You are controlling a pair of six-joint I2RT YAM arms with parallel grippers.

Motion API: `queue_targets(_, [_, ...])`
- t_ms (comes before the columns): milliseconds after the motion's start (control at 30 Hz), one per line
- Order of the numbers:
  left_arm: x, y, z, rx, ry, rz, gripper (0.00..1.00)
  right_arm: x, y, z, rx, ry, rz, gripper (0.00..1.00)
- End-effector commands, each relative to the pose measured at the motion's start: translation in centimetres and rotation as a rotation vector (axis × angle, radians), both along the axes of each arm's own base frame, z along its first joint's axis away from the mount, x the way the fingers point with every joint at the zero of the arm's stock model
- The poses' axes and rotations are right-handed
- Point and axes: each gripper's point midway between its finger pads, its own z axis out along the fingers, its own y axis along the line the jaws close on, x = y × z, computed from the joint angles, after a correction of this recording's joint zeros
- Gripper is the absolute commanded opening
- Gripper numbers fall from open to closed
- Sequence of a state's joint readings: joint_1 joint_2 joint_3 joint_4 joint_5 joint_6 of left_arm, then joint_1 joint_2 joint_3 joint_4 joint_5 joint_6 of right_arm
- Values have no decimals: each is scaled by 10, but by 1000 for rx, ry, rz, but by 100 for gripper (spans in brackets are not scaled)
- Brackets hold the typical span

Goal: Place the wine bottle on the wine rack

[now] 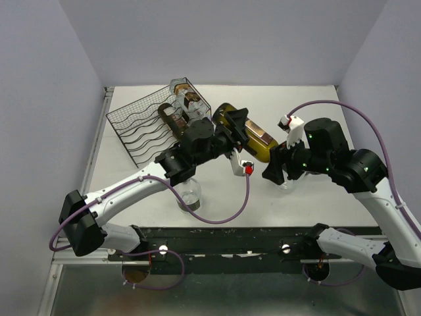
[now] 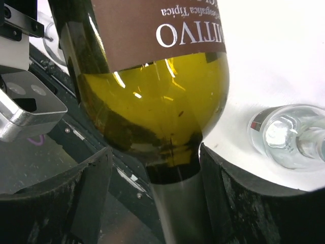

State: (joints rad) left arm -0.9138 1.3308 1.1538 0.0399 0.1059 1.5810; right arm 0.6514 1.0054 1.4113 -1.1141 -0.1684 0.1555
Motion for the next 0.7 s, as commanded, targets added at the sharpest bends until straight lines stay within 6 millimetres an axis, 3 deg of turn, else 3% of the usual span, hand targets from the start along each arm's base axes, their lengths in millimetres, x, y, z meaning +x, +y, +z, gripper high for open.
queue_targets(0, [-2,2,50,-159,-104,3,0,-2,13,-2,37,7,56,74])
queue_targets(333, [-2,2,53,-191,-127,3,0,8,19,-6,45,-10,49,69])
queue_targets(667, [16,13,71,-278,-136,123,0,11,19,-2,49,-24,37,26])
